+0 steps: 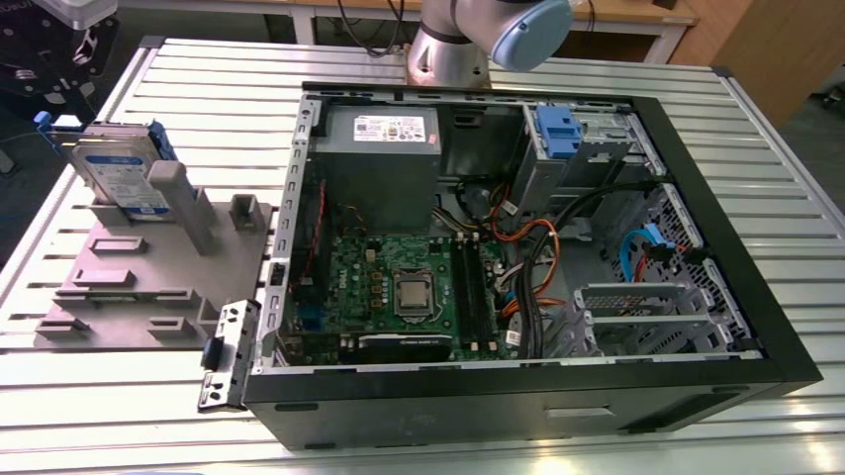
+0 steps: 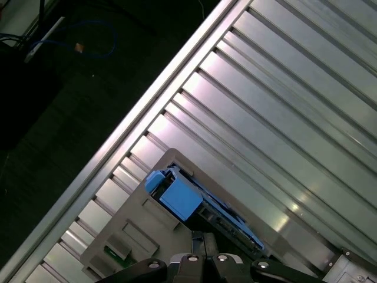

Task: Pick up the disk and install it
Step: 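Pick up the disk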

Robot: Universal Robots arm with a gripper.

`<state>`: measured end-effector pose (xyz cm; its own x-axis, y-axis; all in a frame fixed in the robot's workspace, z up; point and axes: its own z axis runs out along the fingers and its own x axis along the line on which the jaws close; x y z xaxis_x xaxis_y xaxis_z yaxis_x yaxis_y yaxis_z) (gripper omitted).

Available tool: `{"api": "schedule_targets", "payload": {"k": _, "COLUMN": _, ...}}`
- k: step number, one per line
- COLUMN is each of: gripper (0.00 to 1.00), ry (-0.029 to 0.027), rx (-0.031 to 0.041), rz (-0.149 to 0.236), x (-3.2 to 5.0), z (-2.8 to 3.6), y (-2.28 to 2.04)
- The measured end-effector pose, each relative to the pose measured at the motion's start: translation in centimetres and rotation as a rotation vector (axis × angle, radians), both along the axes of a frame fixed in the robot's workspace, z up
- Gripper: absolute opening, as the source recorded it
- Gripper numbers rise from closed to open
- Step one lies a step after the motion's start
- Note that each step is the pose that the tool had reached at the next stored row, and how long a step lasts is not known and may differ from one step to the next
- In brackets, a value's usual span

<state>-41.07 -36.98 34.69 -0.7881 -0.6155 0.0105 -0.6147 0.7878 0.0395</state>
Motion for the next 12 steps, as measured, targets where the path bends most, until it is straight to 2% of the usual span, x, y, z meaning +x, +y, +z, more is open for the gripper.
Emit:
{"api": "schedule_targets", "payload": {"k": 6, "gripper": 0.11, "ry": 0.0, "rx": 0.0001, "rz": 0.006, "x": 0.0, "z": 0.0, "y": 0.0}}
{"api": "schedule_targets", "payload": {"k": 12, "gripper": 0.11, "ry": -0.0001, "rx": 0.0001, "rz": 0.048, "x": 0.0, "z": 0.0, "y": 0.0}}
